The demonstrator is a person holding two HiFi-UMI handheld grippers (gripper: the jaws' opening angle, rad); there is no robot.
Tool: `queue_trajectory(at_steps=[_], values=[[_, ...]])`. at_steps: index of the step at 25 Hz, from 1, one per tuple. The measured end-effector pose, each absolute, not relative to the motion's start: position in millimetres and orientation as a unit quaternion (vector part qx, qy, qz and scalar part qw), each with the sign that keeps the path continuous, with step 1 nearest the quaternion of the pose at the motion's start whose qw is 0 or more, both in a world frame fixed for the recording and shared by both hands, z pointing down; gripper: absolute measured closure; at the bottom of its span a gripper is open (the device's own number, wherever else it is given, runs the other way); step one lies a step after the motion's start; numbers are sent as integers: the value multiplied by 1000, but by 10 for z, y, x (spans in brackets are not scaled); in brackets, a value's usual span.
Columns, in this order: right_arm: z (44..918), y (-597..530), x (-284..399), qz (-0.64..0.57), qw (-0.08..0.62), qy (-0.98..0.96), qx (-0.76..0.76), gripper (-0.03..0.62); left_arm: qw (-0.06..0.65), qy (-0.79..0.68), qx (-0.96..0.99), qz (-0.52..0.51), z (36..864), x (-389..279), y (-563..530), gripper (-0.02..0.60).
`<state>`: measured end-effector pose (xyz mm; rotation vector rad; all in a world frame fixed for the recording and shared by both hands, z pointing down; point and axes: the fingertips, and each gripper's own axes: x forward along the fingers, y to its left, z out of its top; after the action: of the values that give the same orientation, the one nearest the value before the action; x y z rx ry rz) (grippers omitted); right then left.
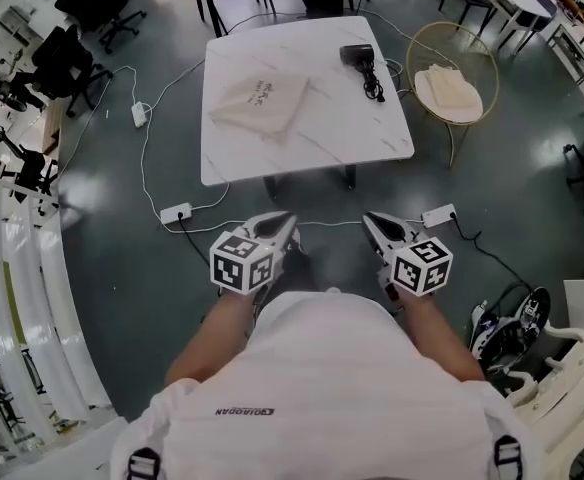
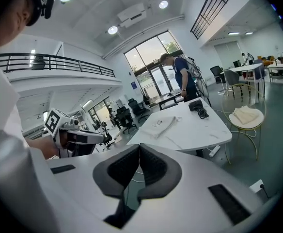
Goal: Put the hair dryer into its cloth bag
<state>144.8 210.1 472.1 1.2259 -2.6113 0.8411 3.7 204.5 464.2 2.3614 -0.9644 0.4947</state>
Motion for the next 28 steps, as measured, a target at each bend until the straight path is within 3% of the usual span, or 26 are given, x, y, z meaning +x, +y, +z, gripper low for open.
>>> queue_trajectory(at_steps=[18, 28], values=[[4423, 343, 1072, 245, 99, -863, 431, 571, 241, -328, 898, 168, 4412, -290, 83, 548], [4501, -667, 626, 250, 118, -849, 450, 571, 259, -321, 896, 166, 4581, -860, -950, 548]])
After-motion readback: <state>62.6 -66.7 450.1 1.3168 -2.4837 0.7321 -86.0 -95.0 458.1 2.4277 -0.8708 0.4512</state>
